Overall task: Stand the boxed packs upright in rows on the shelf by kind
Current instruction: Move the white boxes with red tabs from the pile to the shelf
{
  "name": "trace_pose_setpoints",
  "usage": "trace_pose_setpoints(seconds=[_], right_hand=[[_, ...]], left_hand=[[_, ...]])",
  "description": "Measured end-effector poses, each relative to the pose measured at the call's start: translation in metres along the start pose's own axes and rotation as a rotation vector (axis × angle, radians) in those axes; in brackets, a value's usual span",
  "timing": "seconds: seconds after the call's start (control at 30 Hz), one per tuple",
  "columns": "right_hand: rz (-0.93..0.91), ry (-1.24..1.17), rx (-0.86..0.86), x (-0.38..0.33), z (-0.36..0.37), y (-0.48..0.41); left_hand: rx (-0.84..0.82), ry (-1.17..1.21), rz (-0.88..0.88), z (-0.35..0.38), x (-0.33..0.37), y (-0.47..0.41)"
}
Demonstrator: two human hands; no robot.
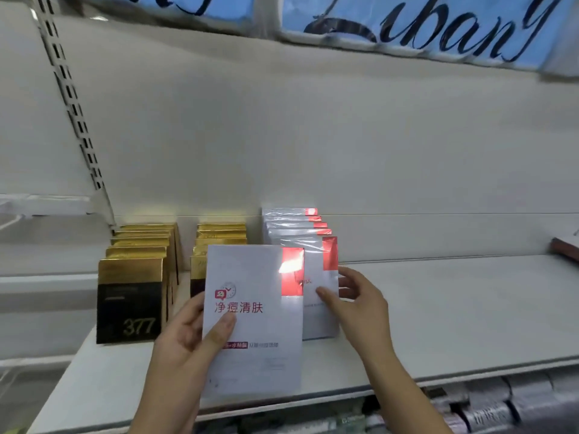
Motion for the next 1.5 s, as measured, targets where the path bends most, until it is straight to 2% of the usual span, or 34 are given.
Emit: trace_pose_setpoints(seconds=[0.1, 0.17, 0.2, 0.33, 0.43, 0.63, 0.8, 0.93, 1.3, 1.5], right_hand=[[0.077, -0.011, 0.064, -0.008, -0.009, 0.010], [0.083, -0.122, 0.101, -0.019, -0.018, 0.021], [0.091, -0.201, 0.060, -0.025, -0.023, 0.028], [0.147, -0.383, -0.307, -0.036, -0.029, 0.052], [0.152, -0.378, -0.364, -0.028, -0.035, 0.048], [0.121, -0.310, -0.319, -0.007, -0.040, 0.018], [0.020, -0.050, -0.174, 0.002, -0.028, 0.004], [-0.030, 0.053, -0.074, 0.007, -0.025, 0.004], [0.012, 0.194, -0.077, 0.004, -0.014, 0.009], [0.029, 0.076, -0.065, -0.001, -0.028, 0.019]], left_hand=[[-0.029, 0.026, -0.002, 0.006, -0.001, 0.000], [-0.045, 0.030, -0.001, 0.014, -0.002, 0.003], [-0.053, 0.032, -0.005, 0.019, -0.003, 0.004], [-0.079, 0.039, 0.007, 0.042, -0.009, 0.013], [-0.077, -0.004, 0.038, 0.055, -0.015, 0.021], [0.076, -0.068, 0.110, 0.048, -0.010, 0.017], [0.104, -0.081, 0.129, 0.050, -0.006, 0.019], [0.080, -0.081, 0.111, 0.055, -0.010, 0.026], [0.072, -0.151, 0.149, 0.048, -0.001, 0.025], [-0.032, -0.112, 0.171, 0.062, 0.005, 0.032]])
Point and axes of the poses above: each hand's wrist, its own y-axis away from the middle knuckle, its own z-axis out of the palm, x = y × z, the point moved 1 cm from there along -y, towards the middle knuckle, and after that the axes turned 10 degrees about x, right-handed, at the moved point
